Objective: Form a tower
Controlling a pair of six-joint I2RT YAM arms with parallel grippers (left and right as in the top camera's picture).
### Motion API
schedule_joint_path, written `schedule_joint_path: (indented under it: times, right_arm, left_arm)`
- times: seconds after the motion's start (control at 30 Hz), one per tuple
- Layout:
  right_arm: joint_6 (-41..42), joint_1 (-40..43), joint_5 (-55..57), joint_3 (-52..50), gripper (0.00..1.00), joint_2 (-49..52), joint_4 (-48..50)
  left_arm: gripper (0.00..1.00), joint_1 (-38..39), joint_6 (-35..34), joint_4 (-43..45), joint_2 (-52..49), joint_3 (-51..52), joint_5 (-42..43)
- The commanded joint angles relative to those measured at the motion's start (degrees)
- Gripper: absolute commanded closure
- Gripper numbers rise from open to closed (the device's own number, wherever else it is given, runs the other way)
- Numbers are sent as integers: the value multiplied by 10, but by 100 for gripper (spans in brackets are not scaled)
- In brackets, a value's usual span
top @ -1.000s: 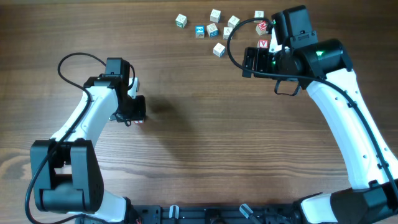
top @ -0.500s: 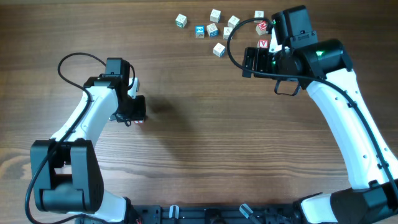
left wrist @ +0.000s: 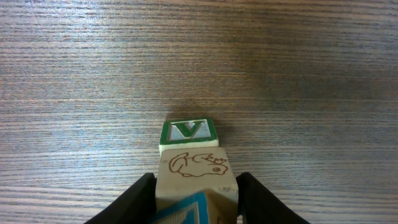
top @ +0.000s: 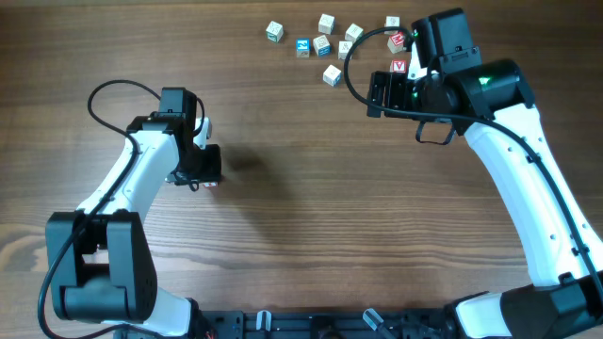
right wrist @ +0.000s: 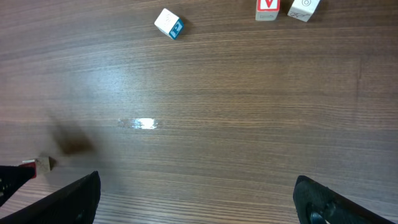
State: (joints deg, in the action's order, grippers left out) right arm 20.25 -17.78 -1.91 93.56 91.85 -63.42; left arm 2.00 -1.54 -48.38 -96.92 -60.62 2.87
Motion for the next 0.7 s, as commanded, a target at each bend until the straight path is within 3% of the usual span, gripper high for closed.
schedule_joint_path:
  times: [0.0,0.2,0.23,0.27,0.6,0.67]
  right_arm:
    - [-7,1,-7,-4,0,-1,-1]
    - [-7,1,-7,-4,0,-1,-1]
    - [-7,1,-7,-4,0,-1,-1]
    - [-7,1,-7,-4,0,-1,0]
    - [-7,1,-7,-4,0,-1,0]
    - [-7,1,-7,-4,0,-1,-1]
  left_arm:
    - [53,1,7,0,8,4,5]
    - [34,1,7,0,8,4,5]
    - [7,1,7,0,8,4,5]
    - [0,1,7,0,8,4,5]
    - [0,1,-96,-31,8,3,5]
    - [9,1,-113,-31,8,3,5]
